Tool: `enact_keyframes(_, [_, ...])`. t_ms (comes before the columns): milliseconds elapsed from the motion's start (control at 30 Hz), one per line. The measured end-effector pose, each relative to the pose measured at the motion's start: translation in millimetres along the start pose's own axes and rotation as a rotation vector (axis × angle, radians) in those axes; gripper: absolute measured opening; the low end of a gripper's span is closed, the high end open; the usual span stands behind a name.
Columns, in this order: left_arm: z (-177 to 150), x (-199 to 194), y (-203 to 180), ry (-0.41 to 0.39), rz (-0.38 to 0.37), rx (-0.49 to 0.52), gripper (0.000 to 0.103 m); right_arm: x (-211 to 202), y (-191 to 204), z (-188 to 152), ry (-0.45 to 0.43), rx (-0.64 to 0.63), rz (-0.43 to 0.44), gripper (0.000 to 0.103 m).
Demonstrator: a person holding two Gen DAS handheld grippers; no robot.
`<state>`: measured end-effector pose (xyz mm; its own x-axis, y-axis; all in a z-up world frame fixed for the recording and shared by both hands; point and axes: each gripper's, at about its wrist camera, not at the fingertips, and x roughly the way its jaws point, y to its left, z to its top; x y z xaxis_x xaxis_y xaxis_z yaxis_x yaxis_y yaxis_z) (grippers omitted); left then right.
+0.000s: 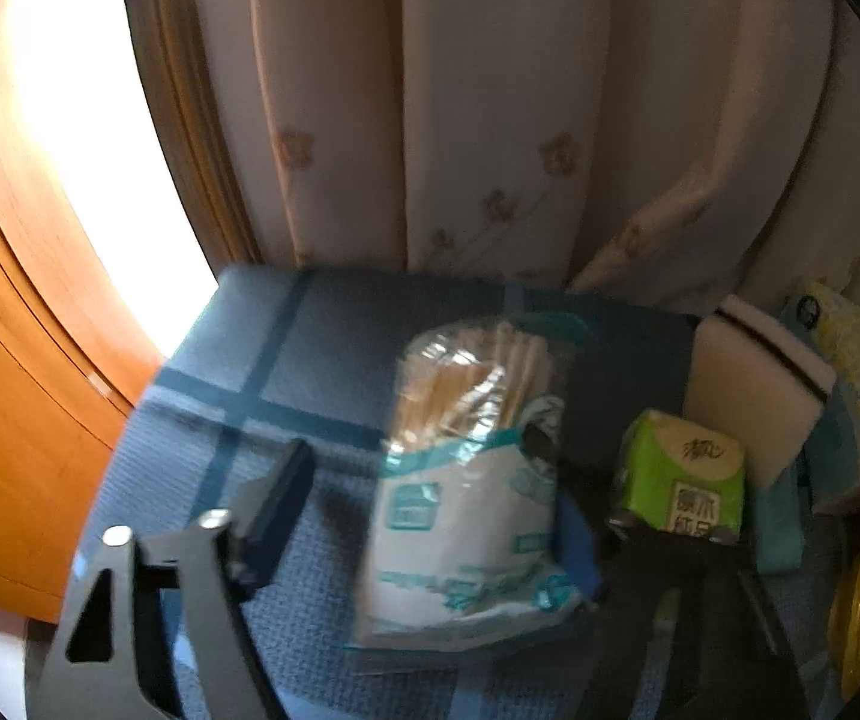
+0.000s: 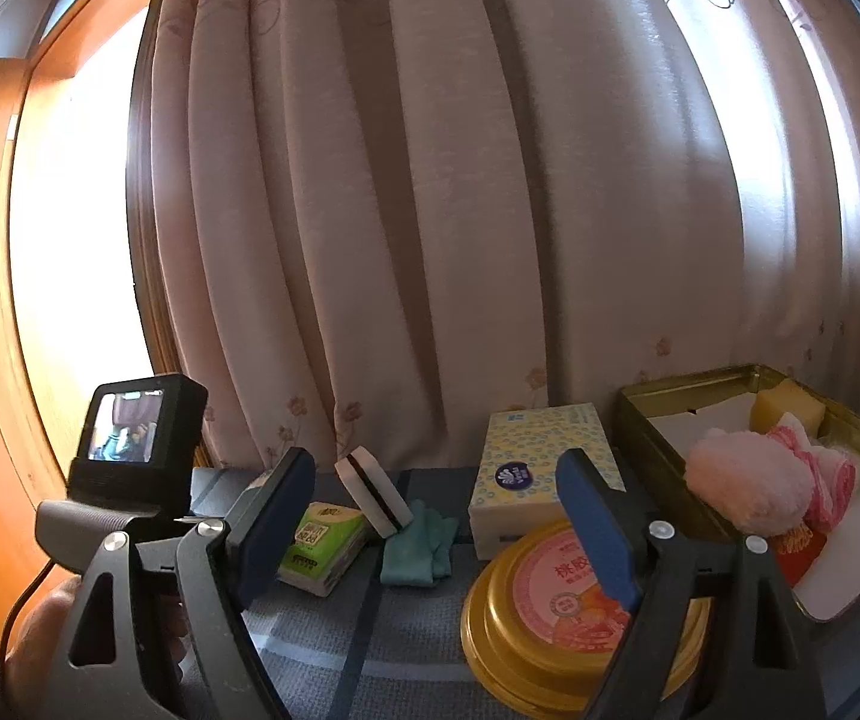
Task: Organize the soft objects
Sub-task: 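Grasp the cotton swab bag with the left gripper while the right gripper grasps the white-black sponge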
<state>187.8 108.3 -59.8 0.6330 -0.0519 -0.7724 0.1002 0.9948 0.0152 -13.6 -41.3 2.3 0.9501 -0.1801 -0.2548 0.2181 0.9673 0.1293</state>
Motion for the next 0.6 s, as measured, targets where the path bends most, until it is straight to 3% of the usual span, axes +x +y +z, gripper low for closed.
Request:
enact_keyframes(167, [-2.7,-4.0,13.5,-0.018,-0.029,-0.07,0.04,3.1,-1.1,-0.1,0.017,0.008,-0.003,0.084])
enact_keyframes(300, [-9.7,-19.9,26.4,-0.078,-0.044,-0.133,0.038,4.6,1.2,0.6,0.021,-0.002,0.007,0.084])
enact_keyframes(467, [-21.8,-52.4,41.4,-0.189,-0.04,-0.201,0.038,12.7,9.0,3.1,0.038,-0.036,0.087,0.084])
enact_keyframes(533, [-24.8,-59.2,44.5,-0.216,-0.029,-0.209,0.038,25.8,15.0,9.9,0.081,-0.052,0.089,0.084])
enact_keyframes(600, [-27.5,-63.3,44.1,-0.231,-0.02,-0.208,0.038,42.2,17.5,16.3,0.141,-0.035,0.104,0.075])
